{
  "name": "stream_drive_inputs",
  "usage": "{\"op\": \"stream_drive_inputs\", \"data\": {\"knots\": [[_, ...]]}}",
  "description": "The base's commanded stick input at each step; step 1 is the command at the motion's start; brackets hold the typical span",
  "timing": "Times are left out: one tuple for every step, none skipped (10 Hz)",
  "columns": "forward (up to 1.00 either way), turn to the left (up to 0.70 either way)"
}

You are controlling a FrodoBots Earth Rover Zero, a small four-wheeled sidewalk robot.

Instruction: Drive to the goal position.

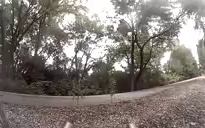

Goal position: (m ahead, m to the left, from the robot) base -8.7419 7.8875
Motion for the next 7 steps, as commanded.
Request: {"op": "stream_drive_inputs", "data": {"knots": [[0.45,0.0],[0.45,0.0],[0.45,0.0],[0.45,0.0],[0.45,0.0],[0.45,0.0],[0.45,0.0]]}}
